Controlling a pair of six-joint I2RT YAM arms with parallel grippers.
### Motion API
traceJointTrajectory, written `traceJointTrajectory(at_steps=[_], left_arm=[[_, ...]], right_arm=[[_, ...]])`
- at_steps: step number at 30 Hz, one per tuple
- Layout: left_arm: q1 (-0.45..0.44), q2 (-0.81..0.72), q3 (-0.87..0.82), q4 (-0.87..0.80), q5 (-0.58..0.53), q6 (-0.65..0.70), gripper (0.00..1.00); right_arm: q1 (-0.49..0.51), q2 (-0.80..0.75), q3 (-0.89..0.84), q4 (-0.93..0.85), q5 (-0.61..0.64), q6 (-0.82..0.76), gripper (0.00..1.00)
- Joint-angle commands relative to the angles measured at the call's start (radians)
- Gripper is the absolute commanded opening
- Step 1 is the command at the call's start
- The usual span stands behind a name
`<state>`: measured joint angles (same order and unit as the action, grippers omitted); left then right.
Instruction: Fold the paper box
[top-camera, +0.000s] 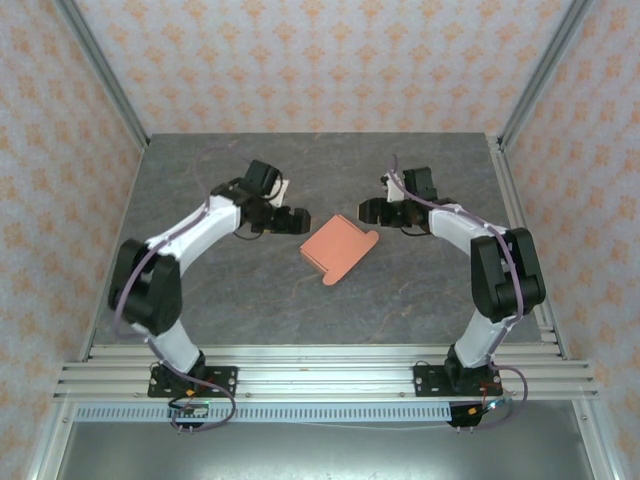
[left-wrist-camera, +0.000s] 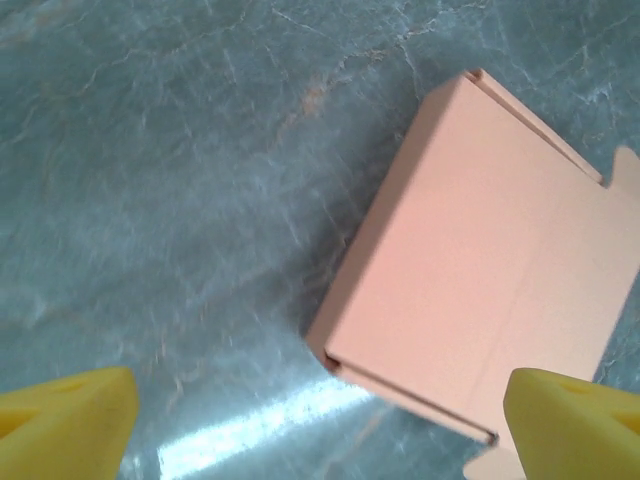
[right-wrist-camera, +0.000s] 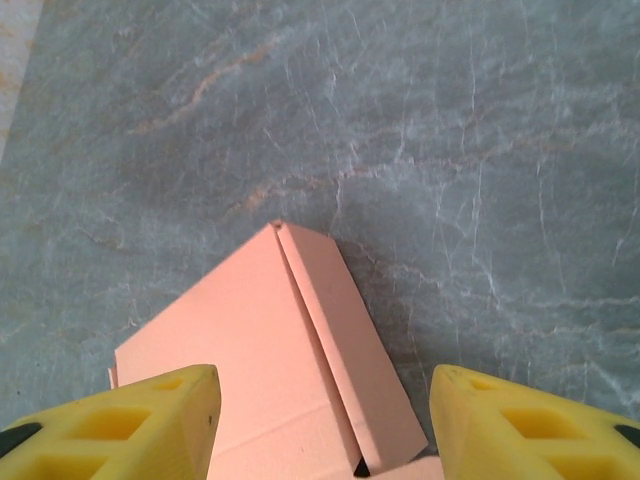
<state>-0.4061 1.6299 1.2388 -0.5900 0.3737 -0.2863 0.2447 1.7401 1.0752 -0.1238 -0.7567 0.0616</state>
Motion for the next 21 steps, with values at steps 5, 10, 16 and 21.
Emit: traceJointTrajectory(at_steps=[5,10,16,21], left_arm=[[-0.318,-0.181,-0.245,0.115,-0.439,-0.256,0.89],[-0.461,-0.145,-0.316,0.215,-0.505,-0.368,0.88],[-0.517,-0.066,-0.237,0.179,-0.605,-0.355,0.90],[-0.517,-0.028,-0.142,0.036,-0.784,-0.329,0.89]], right_arm=[[0.034,-0.011,-0.062,-0.029,0.033,-0.034,0.57],[0.053,-0.047,-0.116,-0.022,0.063,-0.018,0.56],[0.075,-0.081,-0.165,-0.007,0.082,0.003,0.55],[0.086,-0.094,-0.169,-0.010,0.113,0.024,0.55]])
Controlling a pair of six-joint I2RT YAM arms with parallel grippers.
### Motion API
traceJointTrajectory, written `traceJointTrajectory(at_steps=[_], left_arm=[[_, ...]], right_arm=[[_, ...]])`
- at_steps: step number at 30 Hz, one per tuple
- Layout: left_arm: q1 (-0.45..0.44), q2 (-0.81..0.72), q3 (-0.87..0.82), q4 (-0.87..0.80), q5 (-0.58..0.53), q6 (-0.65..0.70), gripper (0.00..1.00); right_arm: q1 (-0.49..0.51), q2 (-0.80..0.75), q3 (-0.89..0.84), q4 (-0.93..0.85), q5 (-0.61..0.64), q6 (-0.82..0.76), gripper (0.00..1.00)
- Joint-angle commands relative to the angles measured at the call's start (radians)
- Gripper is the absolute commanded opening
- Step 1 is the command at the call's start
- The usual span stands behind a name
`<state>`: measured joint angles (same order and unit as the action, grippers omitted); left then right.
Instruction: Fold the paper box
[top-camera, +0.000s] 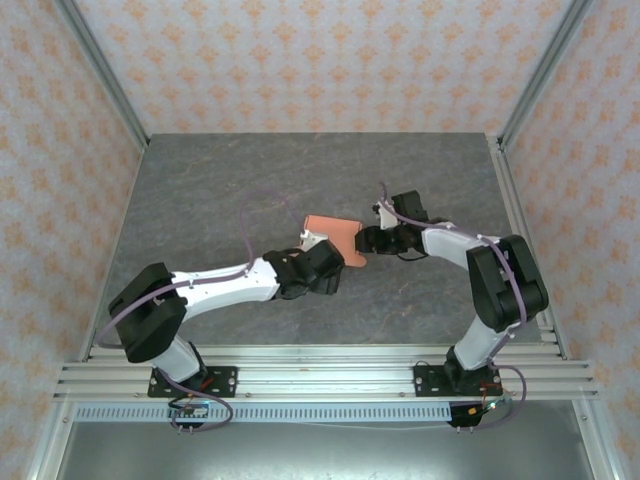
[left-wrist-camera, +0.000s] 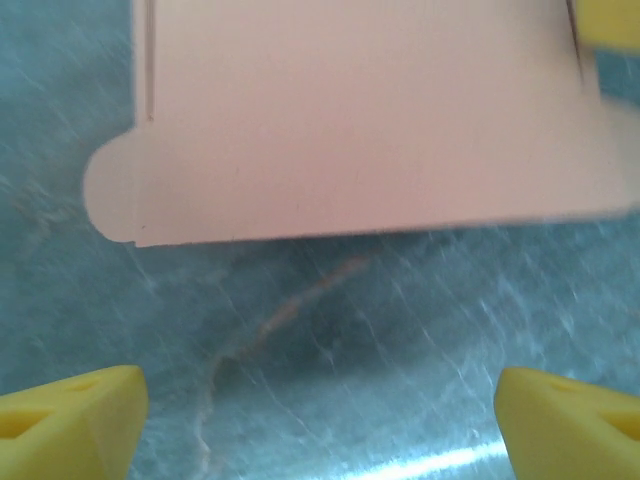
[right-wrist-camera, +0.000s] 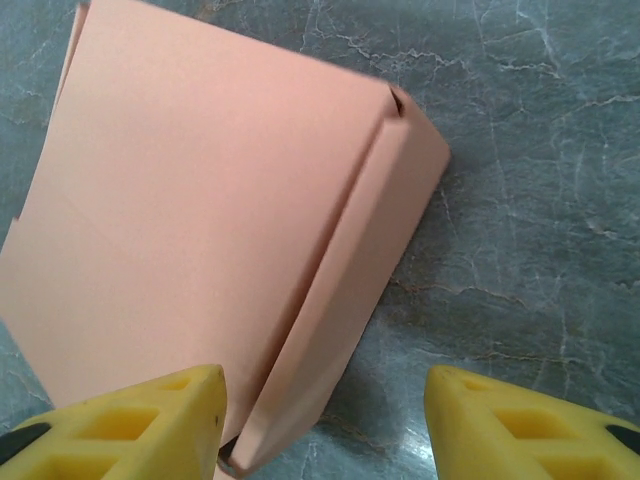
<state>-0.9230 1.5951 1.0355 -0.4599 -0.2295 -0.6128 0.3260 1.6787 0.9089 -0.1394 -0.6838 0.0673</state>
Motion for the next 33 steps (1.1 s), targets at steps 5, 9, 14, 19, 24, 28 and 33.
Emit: traceJointTrajectory(at_steps=[5,9,14,19,24,28,33], left_arm=[[0.027,-0.008,0.113,-0.144,-0.205,0.156,0.88],[0.111,-0.028,0.094,-0.100,-0.080,0.322,0.76],[0.276,-0.078,-0.027,0.110,0.184,0.470,0.75],[0.393,-0.066,-0.092,0.222,0.348,0.556,0.75],[0.434,-0.017,-0.078,0.265,0.450,0.582,0.78],[0.447,0.046,-0.021,0.244,0.506,0.574,0.80],[0.446,0.125,0.027,0.214,0.521,0.535,0.80]], right_arm=[[0.010,-0.043,0.020,-0.049,0.096,0.089,0.52],[0.055,-0.115,-0.021,-0.067,0.214,0.237,0.52],[0.164,-0.258,-0.130,-0.029,0.391,0.406,0.57],[0.219,-0.341,-0.178,-0.011,0.438,0.493,0.58],[0.270,-0.315,-0.154,-0.007,0.459,0.509,0.59],[0.287,-0.274,-0.139,0.006,0.463,0.518,0.59],[0.309,-0.225,-0.105,-0.002,0.475,0.509,0.59]])
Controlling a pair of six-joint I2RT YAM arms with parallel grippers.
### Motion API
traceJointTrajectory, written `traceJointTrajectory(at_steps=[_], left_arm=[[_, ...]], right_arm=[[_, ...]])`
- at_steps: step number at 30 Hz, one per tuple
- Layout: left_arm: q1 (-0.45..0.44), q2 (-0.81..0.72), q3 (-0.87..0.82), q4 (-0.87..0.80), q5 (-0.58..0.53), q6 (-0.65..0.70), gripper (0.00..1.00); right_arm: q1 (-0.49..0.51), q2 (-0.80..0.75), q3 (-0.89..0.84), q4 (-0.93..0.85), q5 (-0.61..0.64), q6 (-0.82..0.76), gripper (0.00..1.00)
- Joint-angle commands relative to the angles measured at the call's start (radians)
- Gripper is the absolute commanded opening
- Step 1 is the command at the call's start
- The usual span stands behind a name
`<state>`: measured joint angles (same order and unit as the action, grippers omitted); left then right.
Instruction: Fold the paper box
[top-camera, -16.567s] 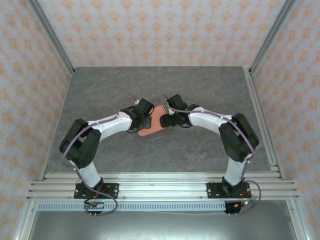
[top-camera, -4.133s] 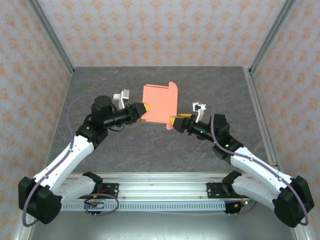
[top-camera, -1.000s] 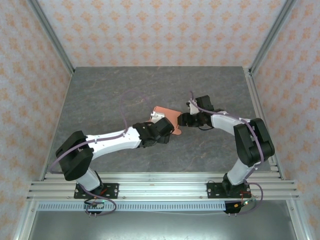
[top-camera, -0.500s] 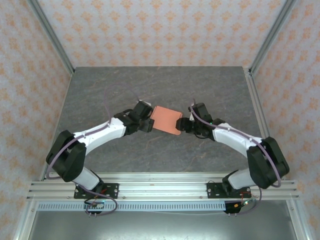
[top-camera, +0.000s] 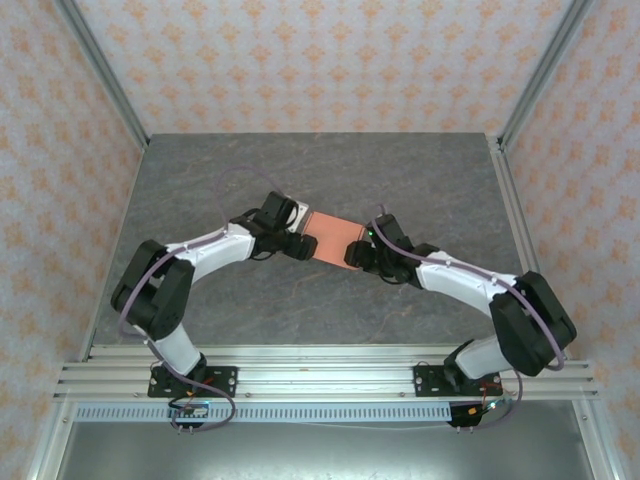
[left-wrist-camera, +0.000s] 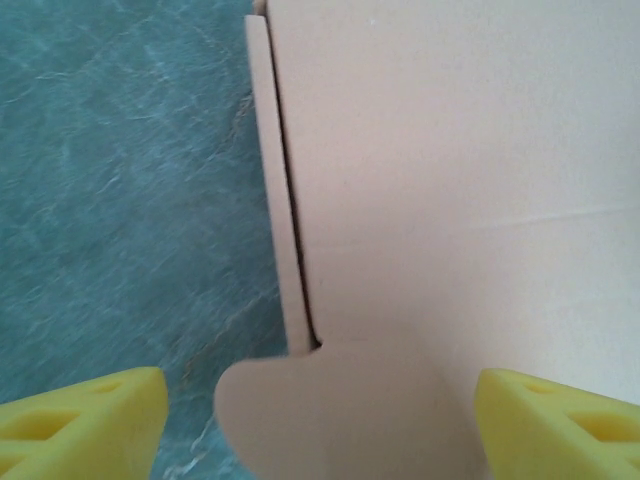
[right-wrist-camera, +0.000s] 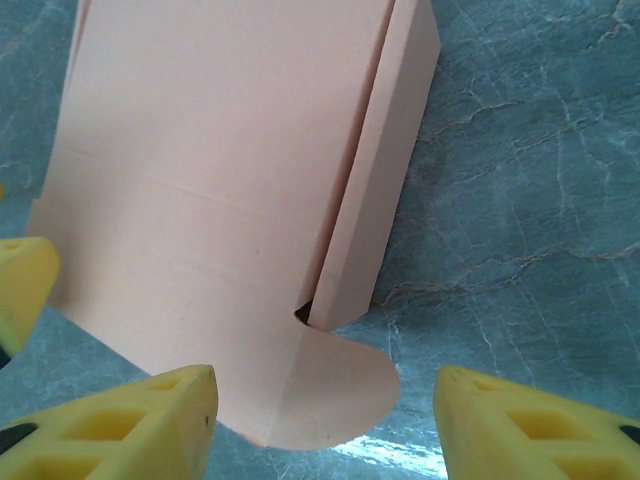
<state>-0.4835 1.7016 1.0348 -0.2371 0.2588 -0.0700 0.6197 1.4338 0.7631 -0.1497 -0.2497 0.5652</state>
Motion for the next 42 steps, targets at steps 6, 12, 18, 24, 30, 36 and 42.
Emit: traceJointTrajectory(at_steps=[6,12,18,24,30,36,42], left_arm=[[0.006,0.026,0.034,-0.031,0.014,-0.050,0.78],[0.007,0.036,0.044,-0.042,0.041,-0.051,0.78],[0.004,0.048,0.069,-0.077,0.097,-0.053,0.84],[-0.005,0.061,0.088,-0.114,0.113,-0.063,0.83],[-0.024,0.092,0.122,-0.188,0.003,-0.069,0.86],[-0.038,0.095,0.144,-0.216,-0.033,-0.055,0.98],[-0.048,0.102,0.155,-0.206,-0.005,-0.066,0.97]], right_arm=[[0.046,0.053,0.073,-0.011,0.064,0.002,0.58],[0.061,0.082,0.091,-0.025,0.082,0.001,0.57],[0.062,0.102,0.088,-0.024,0.076,0.002,0.58],[0.061,0.108,0.077,0.005,0.042,0.011,0.59],[0.063,0.130,0.070,0.025,0.015,0.020,0.59],[0.063,0.106,0.055,0.017,0.029,0.022,0.62],[0.063,0.108,0.058,0.017,0.028,0.020,0.63]])
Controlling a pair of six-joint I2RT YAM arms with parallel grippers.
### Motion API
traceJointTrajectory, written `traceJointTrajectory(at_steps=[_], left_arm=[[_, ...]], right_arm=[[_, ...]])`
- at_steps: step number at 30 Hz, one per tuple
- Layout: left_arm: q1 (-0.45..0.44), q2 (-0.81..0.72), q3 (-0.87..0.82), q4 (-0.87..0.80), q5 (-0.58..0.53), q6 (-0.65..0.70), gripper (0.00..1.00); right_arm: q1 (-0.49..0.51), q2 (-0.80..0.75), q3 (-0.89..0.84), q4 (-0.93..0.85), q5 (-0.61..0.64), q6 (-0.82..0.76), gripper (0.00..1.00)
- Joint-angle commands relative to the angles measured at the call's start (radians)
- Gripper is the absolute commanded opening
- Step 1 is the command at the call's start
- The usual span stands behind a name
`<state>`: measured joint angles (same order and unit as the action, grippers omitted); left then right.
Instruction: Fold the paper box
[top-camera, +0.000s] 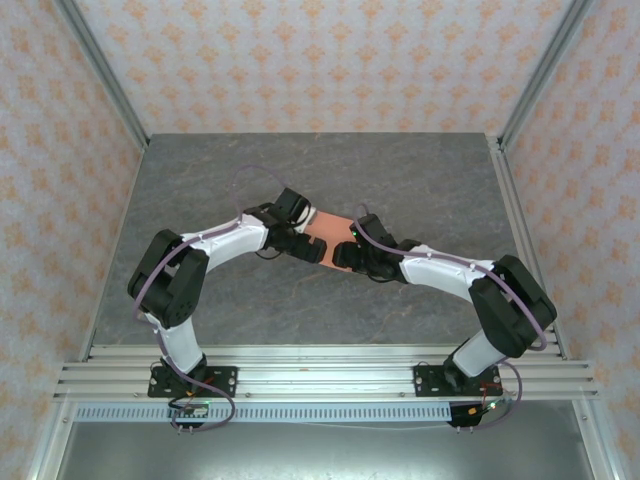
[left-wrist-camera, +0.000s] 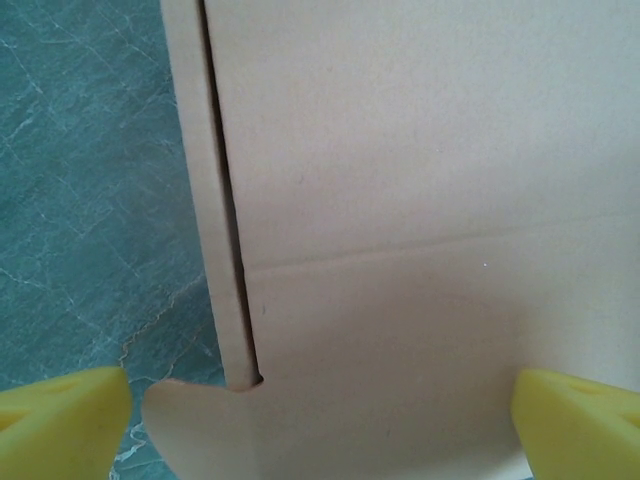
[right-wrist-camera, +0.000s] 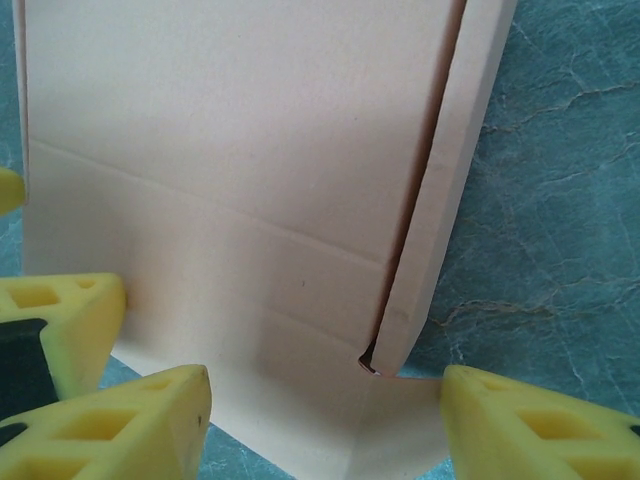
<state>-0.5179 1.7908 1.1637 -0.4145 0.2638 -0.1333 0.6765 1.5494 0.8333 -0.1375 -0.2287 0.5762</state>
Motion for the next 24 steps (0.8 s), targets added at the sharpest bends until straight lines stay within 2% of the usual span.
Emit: traceJointTrajectory(at_steps=[1,3,15,24], left_arm=[[-0.014,0.013,0.026,-0.031,-0.011,-0.004,0.97],[-0.015,0.012,0.030,-0.037,-0.004,-0.010,1.00],[-0.017,0.049,0.077,-0.112,0.043,-0.040,1.00],[-0.031,0.067,0.113,-0.229,-0.003,-0.079,1.00]], right_arm=[[0.007,-0.005,-0.012,-0.001,0.012,0.005,0.63],[0.006,-0.004,-0.006,-0.017,0.029,-0.006,0.64],[0.006,0.004,0.035,-0.061,0.039,-0.052,0.70],[0.006,0.006,0.018,-0.049,0.009,-0.038,0.69]])
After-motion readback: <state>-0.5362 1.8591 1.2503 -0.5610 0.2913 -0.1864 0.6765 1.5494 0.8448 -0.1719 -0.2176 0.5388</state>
